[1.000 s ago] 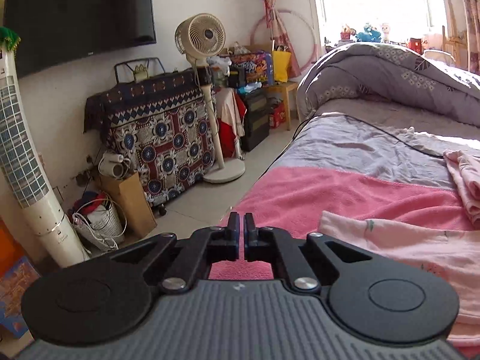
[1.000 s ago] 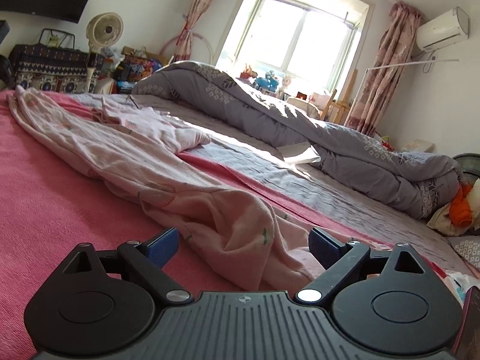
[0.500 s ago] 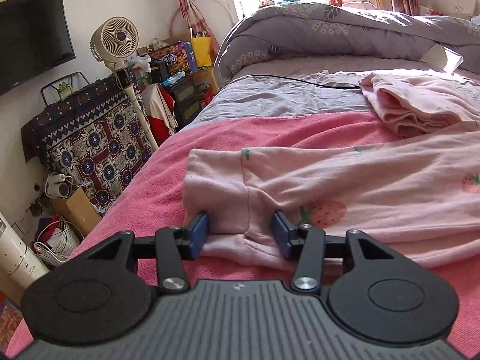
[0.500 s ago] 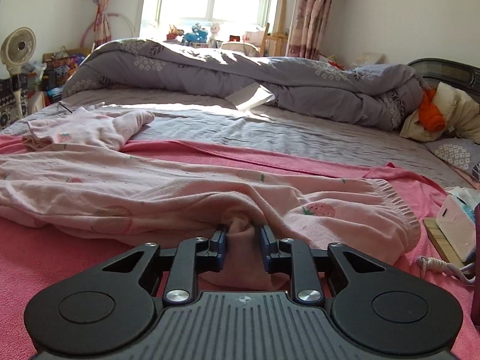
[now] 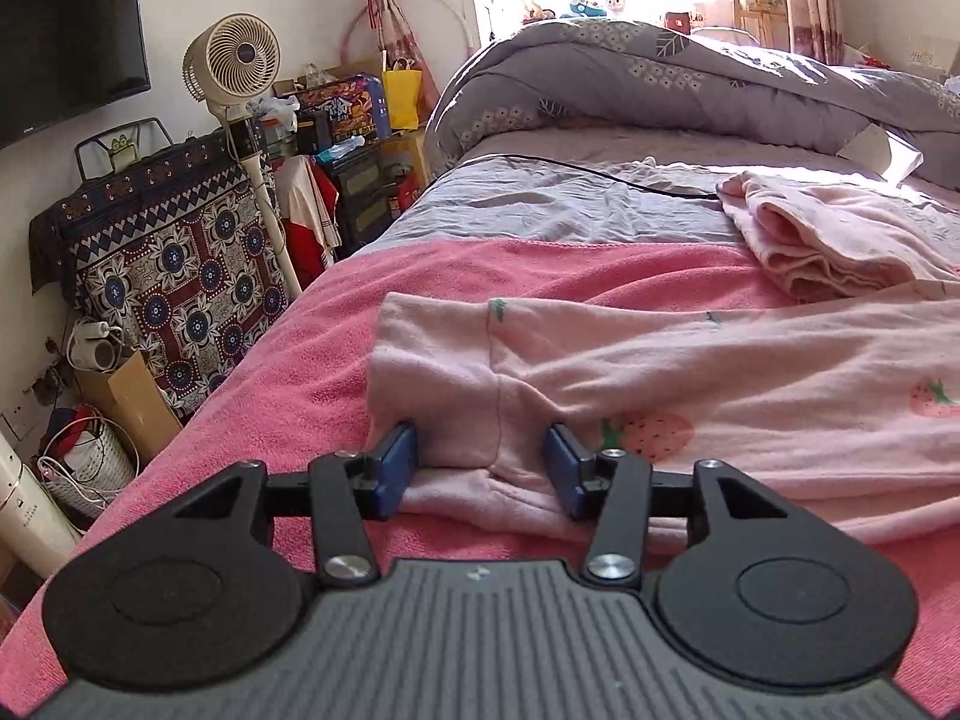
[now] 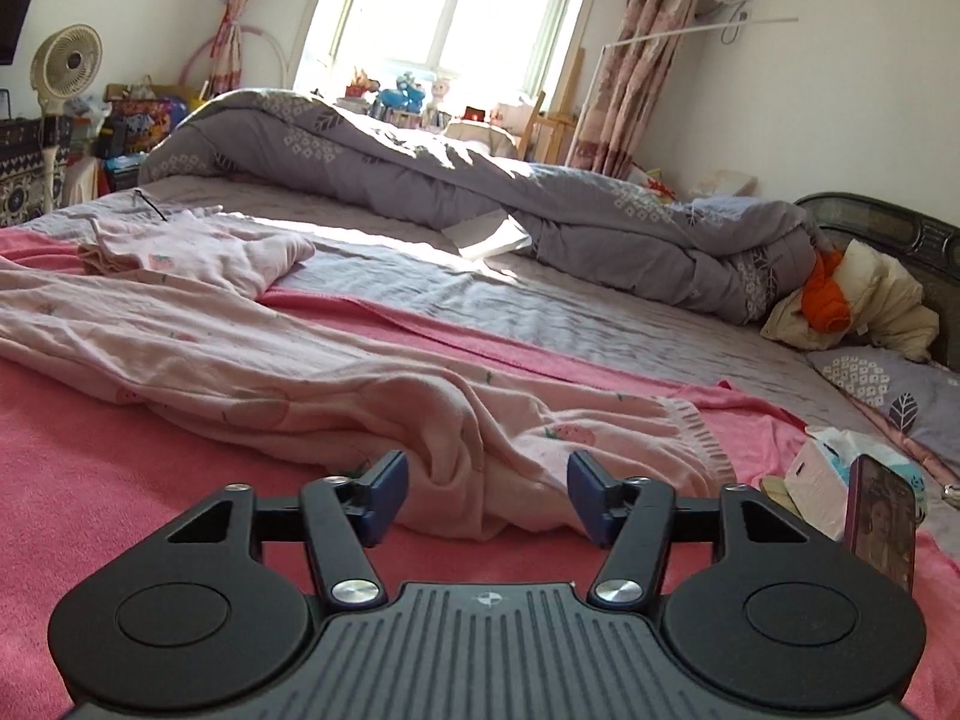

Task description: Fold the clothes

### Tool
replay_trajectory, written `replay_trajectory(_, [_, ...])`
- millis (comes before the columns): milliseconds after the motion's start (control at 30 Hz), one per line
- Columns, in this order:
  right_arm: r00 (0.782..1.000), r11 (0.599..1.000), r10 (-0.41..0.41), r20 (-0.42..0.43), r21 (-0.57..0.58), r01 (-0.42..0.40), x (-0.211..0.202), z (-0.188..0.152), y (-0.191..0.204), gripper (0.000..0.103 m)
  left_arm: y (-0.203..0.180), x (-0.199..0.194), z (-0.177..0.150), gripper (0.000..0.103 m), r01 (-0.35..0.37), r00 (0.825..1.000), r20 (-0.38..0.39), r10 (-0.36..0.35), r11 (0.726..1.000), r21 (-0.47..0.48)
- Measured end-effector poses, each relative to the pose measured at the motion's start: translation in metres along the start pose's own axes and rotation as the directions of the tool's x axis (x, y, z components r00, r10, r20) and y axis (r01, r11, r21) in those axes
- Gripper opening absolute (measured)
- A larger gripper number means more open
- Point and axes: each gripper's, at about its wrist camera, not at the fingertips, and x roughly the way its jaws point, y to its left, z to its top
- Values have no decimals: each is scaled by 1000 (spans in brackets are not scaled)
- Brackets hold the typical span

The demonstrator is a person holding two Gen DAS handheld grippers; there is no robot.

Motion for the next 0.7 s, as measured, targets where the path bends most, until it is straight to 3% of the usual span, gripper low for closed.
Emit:
replay_trajectory(100, [997, 998, -42, -58, -43, 40, 35, 8, 28, 63, 4, 0, 0, 55, 17, 1000, 1, -17, 1000, -23])
replay_trajectory(233, [979, 991, -123, -165, -80, 111, 85, 15, 47, 61, 8, -1, -1, 55, 33, 999, 5, -32, 999, -42])
replay_trajectory(367, [978, 988, -155, -137, 2, 157, 74, 9, 13, 43, 9, -1, -1, 56, 44, 999, 6, -44, 998, -50])
replay_trajectory(500, [978, 984, -171, -116, 31, 176, 59, -2, -12, 52, 10, -1, -1, 58, 57, 998, 7, -57, 997, -57])
replay_trajectory(700, [984, 988, -151, -91, 5, 152, 24, -18, -19, 53, 9, -1, 0, 58, 56, 998, 6, -56, 997, -56])
